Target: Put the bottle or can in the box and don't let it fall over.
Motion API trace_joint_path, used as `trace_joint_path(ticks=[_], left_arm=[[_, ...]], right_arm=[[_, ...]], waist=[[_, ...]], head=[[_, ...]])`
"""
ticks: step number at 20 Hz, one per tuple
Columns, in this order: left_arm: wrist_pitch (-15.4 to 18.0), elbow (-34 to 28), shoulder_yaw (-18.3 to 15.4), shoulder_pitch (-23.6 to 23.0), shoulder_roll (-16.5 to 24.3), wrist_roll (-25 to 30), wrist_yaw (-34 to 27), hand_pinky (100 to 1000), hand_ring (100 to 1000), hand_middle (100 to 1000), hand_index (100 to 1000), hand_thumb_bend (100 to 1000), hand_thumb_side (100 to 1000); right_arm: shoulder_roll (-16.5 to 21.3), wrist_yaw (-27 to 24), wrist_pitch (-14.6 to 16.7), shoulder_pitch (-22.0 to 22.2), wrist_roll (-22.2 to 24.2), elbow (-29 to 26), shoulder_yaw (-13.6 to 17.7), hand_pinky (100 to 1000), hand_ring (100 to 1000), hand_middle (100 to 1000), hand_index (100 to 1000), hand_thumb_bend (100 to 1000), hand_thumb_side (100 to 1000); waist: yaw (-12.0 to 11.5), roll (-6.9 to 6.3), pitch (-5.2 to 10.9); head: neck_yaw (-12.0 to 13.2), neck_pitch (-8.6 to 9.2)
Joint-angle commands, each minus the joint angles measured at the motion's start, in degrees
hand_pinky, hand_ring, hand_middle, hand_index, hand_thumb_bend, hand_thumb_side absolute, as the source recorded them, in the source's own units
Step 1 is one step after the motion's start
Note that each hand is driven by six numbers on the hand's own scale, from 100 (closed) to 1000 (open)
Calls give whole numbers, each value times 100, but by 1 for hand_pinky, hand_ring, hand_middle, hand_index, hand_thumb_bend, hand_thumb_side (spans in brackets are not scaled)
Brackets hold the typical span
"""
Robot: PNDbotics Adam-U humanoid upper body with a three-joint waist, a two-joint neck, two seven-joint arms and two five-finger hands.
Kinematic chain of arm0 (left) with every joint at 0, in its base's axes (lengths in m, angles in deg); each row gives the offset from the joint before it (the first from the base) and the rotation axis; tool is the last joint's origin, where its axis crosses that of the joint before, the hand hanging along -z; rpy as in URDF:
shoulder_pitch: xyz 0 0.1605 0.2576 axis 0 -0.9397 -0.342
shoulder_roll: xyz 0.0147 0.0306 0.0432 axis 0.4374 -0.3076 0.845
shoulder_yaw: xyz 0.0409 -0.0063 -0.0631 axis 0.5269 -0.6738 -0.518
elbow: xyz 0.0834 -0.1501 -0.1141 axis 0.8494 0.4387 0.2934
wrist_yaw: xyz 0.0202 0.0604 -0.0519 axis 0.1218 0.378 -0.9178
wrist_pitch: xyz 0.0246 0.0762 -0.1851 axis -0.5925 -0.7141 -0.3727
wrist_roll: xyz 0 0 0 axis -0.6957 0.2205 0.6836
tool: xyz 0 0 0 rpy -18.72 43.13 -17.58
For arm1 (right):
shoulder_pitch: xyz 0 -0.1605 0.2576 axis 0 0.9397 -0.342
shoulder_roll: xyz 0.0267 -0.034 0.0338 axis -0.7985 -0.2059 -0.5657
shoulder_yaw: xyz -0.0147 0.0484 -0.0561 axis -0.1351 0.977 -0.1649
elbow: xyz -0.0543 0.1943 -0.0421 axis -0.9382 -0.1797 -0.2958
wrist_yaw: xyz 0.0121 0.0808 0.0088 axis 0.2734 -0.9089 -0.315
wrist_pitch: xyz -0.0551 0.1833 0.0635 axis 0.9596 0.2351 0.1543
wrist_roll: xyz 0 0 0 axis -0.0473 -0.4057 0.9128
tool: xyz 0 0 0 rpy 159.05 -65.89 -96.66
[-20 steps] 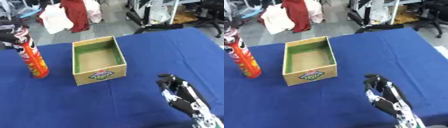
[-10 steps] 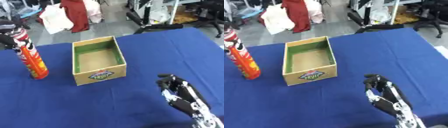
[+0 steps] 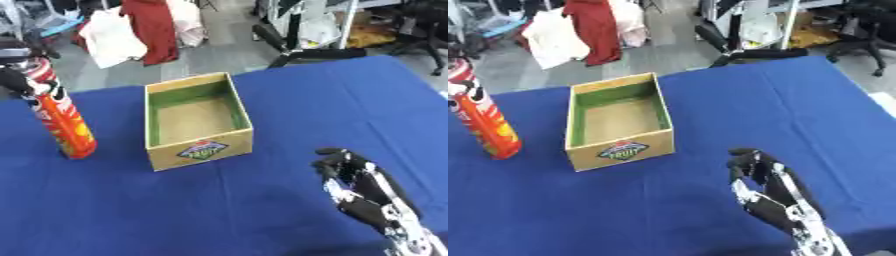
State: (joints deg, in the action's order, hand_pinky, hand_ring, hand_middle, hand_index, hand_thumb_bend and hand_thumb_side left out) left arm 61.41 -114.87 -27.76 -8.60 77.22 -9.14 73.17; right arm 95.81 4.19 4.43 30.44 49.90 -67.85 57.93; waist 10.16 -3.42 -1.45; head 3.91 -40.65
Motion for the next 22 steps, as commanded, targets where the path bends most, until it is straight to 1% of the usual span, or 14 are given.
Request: trace_joint_path(ticks=[1, 8, 9, 10, 22], left_arm=[[20, -19, 36, 68, 110, 96, -23, 356, 525, 697, 988, 100, 258], [11, -43, 36, 81, 108, 102, -153, 309, 482, 624, 958, 100, 252], [10, -48, 35, 85, 111, 102, -178, 299, 474, 612, 952, 100, 264], [9, -53, 36, 89, 115, 104, -202, 298, 473, 611, 951, 100, 250], [-23, -130, -26, 205, 188, 117, -538, 251, 437, 566, 926, 100, 245]], right_arm=[[9, 4, 14, -73, 4, -50, 14, 759, 736, 770, 642, 100, 154], [8, 6, 13, -73, 10, -49, 14, 759, 736, 770, 642, 100, 155], [9, 6, 12, -72, 13, -48, 14, 759, 736, 770, 642, 100, 155], [9, 7, 12, -72, 16, -47, 13, 759, 736, 770, 642, 100, 155], [10, 13, 8, -56, 34, -39, 9, 759, 736, 770, 642, 100, 156]], waist=[[-6, 15, 60], [0, 13, 60], [0, 13, 61], [-1, 12, 62], [-8, 1, 96]], head=[[-9, 48], [-13, 42], [-13, 39], [-12, 37], [-9, 37]])
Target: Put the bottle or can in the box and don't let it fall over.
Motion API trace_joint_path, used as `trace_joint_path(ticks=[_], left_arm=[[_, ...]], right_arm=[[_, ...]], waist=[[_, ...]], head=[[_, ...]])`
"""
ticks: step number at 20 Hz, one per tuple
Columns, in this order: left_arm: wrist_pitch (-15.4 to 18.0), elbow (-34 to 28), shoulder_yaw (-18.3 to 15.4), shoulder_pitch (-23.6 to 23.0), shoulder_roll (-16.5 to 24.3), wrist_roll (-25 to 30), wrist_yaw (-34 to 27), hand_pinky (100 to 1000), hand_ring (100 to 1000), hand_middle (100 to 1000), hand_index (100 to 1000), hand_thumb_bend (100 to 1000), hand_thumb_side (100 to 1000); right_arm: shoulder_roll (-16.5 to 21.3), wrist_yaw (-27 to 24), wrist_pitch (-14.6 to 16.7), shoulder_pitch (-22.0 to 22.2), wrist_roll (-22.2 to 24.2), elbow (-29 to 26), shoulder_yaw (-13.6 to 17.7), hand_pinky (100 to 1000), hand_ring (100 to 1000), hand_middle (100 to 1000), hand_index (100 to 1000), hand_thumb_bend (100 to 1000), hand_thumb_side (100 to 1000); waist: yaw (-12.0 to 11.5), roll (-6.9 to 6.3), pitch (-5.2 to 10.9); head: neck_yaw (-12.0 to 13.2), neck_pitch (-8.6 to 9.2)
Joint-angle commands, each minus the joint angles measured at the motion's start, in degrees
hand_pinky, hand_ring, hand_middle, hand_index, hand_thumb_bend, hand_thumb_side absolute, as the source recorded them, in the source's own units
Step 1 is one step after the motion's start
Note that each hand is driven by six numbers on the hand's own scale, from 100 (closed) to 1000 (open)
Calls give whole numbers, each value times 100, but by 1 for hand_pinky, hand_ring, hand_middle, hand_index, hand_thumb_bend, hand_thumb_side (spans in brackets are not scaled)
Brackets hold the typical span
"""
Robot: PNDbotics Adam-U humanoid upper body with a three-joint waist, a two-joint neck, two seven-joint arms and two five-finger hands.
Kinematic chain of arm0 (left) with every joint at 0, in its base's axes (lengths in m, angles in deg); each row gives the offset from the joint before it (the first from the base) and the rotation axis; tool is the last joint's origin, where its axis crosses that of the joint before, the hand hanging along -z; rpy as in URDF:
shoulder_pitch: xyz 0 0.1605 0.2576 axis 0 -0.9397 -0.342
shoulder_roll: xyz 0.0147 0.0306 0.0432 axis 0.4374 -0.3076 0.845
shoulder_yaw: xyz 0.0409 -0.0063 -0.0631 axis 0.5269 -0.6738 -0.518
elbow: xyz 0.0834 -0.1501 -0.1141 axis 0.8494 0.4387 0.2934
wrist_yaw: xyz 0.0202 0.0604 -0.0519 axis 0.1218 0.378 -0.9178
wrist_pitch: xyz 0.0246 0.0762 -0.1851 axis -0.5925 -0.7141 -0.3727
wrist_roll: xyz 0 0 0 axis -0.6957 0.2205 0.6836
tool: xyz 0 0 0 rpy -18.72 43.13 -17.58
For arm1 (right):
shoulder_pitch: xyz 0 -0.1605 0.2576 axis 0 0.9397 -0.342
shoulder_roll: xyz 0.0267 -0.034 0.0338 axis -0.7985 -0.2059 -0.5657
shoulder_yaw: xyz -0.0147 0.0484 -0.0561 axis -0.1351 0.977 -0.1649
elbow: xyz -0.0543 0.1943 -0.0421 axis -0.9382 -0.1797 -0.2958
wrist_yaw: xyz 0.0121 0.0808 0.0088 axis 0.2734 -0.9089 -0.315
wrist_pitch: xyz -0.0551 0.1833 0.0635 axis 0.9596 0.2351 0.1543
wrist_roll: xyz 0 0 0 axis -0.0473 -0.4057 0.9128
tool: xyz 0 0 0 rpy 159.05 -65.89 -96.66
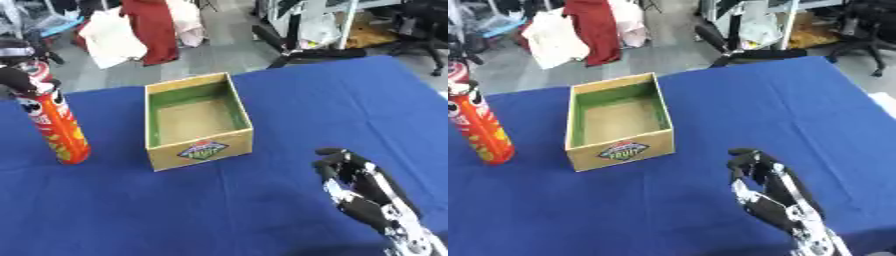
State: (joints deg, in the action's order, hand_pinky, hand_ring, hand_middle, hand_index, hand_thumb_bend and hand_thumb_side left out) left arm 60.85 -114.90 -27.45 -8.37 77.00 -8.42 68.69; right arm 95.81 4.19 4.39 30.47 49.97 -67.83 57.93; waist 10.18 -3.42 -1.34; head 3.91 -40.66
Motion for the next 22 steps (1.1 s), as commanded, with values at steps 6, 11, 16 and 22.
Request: trace_joint_path(ticks=[6, 11, 16, 22], left_arm=[[23, -196, -91, 294, 217, 63, -301, 238, 425, 555, 921, 100, 244], [65, -323, -62, 435, 129, 97, -497, 228, 417, 548, 918, 100, 244], [130, -499, 4, 665, -68, 96, -725, 225, 414, 542, 916, 100, 246], [219, -716, 93, 968, -343, 39, -998, 214, 405, 533, 913, 100, 251]], right_arm=[[9, 18, 11, -50, 26, -38, 9, 759, 736, 770, 642, 100, 156], [7, 27, 12, -47, 30, -37, 9, 759, 736, 770, 642, 100, 156], [-1, 34, 10, -53, 35, -34, 4, 759, 736, 770, 642, 100, 156], [-24, 47, 6, -68, 48, -16, -15, 759, 736, 770, 642, 100, 157]], waist=[[-8, -6, 102], [0, -7, 117], [35, 0, 129], [79, 5, 150]], head=[[-11, 33], [-11, 39], [6, 35], [36, 37]])
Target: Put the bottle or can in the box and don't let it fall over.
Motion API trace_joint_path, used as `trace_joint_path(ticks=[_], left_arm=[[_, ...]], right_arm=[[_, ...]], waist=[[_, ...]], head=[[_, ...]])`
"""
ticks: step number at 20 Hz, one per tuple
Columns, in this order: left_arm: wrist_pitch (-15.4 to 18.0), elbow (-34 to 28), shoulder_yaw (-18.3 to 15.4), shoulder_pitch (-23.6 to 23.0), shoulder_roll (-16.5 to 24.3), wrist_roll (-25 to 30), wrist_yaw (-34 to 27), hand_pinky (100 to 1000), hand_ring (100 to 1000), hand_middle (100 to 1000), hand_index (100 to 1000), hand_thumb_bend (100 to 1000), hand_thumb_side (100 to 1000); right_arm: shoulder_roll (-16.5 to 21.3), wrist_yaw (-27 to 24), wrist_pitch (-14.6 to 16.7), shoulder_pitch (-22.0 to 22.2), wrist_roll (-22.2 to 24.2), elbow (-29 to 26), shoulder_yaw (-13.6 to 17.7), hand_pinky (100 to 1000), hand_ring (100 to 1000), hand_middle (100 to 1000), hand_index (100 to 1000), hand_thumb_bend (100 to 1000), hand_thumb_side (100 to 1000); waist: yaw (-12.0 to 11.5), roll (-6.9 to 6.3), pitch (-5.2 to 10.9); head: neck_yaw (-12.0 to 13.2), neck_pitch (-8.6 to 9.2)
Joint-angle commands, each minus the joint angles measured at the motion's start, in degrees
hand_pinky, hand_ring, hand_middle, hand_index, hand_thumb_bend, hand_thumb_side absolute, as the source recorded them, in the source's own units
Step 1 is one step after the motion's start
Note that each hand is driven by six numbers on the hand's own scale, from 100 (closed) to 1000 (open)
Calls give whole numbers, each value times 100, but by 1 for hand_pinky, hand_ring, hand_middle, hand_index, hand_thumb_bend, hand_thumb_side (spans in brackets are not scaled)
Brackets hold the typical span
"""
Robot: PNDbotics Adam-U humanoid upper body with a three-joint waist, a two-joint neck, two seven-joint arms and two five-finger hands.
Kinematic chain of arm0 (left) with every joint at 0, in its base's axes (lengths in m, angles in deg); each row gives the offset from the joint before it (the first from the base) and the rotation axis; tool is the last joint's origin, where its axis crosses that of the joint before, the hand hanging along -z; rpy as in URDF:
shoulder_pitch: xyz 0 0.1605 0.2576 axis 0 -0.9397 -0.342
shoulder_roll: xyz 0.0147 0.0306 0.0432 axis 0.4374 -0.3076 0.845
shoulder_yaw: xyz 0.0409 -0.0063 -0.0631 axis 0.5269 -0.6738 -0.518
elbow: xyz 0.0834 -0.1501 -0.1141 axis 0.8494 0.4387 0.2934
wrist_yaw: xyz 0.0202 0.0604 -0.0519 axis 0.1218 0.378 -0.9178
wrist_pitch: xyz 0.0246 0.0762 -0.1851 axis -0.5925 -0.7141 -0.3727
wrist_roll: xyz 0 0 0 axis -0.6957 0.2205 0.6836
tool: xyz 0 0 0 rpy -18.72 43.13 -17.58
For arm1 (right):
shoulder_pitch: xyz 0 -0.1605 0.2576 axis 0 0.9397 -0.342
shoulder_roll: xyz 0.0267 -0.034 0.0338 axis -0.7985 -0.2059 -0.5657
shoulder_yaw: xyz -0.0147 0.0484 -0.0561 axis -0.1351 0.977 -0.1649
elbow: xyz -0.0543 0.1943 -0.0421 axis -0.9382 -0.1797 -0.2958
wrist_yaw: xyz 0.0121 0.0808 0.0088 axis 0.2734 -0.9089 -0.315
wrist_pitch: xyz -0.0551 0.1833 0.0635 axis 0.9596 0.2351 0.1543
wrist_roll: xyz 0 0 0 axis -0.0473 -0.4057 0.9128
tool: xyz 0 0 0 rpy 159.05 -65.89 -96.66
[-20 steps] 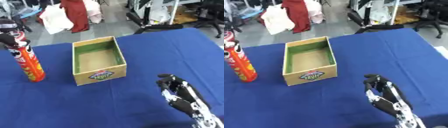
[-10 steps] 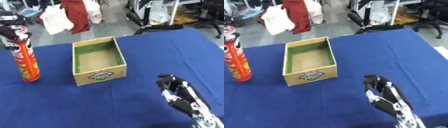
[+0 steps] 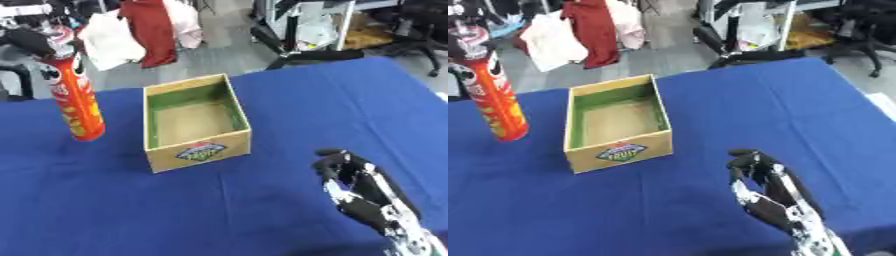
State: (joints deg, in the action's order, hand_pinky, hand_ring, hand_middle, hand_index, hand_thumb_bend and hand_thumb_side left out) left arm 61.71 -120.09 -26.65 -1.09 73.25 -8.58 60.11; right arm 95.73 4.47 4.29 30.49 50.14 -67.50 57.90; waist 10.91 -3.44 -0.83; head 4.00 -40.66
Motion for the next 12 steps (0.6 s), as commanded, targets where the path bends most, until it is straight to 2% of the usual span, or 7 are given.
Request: trace_joint_path(ticks=[1, 6, 12], left_arm=[[146, -245, 30, 288, -8, 43, -191, 213, 404, 533, 913, 100, 251], [189, -513, 102, 510, -249, -79, -500, 205, 395, 525, 910, 100, 263], [221, -633, 297, 490, -619, -231, -635, 226, 417, 547, 917, 100, 258]], right_arm=[[-21, 21, 16, -74, 35, -49, -14, 759, 736, 770, 642, 100, 157], [-48, 27, 16, -91, 54, -49, -38, 759, 736, 770, 642, 100, 157], [-90, 30, 13, -138, 82, -49, -64, 759, 736, 770, 642, 100, 158]], waist=[[11, 7, 102], [46, 5, 118], [116, 17, 99]], head=[[30, 39], [67, 45], [68, 73]])
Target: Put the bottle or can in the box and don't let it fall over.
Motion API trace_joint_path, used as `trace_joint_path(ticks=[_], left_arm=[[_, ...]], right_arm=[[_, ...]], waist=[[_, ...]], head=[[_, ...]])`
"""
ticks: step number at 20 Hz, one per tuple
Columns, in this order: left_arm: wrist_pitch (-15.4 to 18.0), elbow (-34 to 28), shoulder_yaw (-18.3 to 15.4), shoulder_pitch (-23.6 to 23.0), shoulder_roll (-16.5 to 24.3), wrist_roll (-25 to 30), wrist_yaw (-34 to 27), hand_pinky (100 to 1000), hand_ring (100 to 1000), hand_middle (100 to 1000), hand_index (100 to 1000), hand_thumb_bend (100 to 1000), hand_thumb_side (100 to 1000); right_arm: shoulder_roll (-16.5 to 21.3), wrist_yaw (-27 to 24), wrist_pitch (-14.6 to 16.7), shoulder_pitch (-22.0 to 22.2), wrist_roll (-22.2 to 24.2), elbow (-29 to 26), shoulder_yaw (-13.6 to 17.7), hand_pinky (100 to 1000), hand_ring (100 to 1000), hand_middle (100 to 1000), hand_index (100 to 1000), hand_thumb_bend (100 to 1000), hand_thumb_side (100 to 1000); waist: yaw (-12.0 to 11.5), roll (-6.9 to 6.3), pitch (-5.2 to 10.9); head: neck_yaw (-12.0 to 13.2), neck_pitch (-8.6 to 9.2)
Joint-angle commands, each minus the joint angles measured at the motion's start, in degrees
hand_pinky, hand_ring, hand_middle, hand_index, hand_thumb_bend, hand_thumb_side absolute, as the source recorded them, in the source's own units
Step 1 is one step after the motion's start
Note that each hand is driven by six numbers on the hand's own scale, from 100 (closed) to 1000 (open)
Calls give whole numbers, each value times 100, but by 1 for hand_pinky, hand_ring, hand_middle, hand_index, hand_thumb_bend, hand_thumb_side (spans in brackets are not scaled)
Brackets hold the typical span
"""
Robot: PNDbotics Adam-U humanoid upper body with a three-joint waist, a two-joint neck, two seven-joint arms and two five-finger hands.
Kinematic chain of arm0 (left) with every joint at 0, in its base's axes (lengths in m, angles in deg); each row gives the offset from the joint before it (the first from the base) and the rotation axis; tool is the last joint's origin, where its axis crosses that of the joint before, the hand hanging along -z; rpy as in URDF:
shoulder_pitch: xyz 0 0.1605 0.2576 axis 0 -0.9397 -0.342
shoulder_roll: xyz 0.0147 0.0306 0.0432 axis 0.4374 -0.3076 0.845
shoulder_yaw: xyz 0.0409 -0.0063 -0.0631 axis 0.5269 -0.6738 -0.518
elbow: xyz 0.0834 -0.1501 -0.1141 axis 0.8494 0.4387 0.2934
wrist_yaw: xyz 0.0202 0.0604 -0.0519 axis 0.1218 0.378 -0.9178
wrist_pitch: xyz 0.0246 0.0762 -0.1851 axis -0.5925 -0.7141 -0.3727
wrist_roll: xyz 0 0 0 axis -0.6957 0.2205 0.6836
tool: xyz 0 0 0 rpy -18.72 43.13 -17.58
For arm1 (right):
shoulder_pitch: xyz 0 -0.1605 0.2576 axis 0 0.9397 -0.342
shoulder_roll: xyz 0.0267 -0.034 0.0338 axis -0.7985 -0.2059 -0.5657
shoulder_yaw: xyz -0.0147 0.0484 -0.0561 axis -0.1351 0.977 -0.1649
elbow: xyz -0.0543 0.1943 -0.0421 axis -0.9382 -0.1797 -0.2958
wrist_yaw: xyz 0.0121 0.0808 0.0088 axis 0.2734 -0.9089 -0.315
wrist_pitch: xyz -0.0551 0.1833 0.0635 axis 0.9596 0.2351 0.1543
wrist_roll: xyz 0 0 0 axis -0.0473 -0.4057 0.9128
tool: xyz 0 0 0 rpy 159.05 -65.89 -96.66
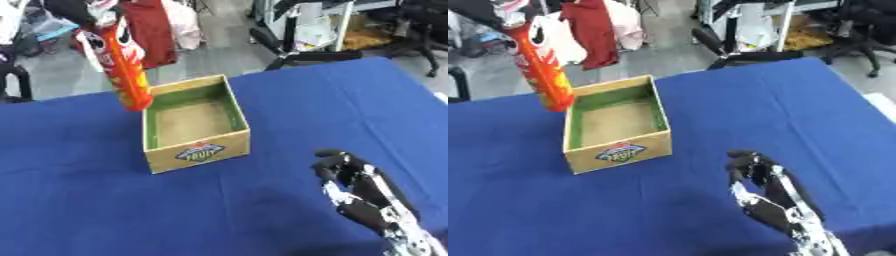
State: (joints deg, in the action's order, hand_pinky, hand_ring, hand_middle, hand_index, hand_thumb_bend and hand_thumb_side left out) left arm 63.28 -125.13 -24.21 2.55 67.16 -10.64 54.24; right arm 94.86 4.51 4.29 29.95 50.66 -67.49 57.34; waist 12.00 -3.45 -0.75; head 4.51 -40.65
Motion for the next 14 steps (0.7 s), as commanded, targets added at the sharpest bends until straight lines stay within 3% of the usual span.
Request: trace_joint_path(ticks=[1, 3, 4, 5, 6, 10, 14], left_arm=[[68, -137, 90, 101, -59, -64, -41, 229, 421, 551, 919, 100, 257], [84, -182, 180, 35, -128, -246, -33, 361, 520, 688, 962, 100, 249], [99, -220, 233, 0, -141, -360, -20, 543, 644, 777, 996, 100, 261], [126, -279, 294, -34, -134, -457, 23, 640, 727, 819, 1000, 100, 391], [168, -379, 363, -69, -95, -551, 137, 799, 852, 894, 1000, 100, 586], [276, -739, 447, -210, 88, -954, 491, 939, 973, 976, 1000, 100, 846], [257, -991, 433, -344, 260, -1384, 422, 960, 988, 1000, 1000, 100, 919]], right_arm=[[-11, 24, 12, -93, 35, -51, -10, 759, 736, 770, 642, 100, 157], [-24, 22, 9, -107, 40, -53, -10, 759, 736, 770, 642, 100, 157], [-29, 21, 8, -112, 40, -54, -8, 759, 736, 770, 642, 100, 157], [-33, 20, 8, -116, 38, -55, -4, 759, 736, 770, 642, 100, 157], [-32, 19, 6, -117, 33, -55, 2, 759, 736, 770, 642, 100, 156], [-15, 13, 5, -102, 20, -52, 8, 759, 736, 770, 642, 100, 156], [-2, 15, 3, -85, 20, -43, 11, 759, 737, 770, 642, 100, 157]], waist=[[13, 23, 85], [25, 34, 72], [30, 40, 66], [31, 44, 59], [28, 45, 53], [-10, 36, 45], [-55, 41, 58]], head=[[11, 73], [-14, 77], [-28, 79], [-40, 81], [-54, 75], [-70, 48], [-88, 69]])
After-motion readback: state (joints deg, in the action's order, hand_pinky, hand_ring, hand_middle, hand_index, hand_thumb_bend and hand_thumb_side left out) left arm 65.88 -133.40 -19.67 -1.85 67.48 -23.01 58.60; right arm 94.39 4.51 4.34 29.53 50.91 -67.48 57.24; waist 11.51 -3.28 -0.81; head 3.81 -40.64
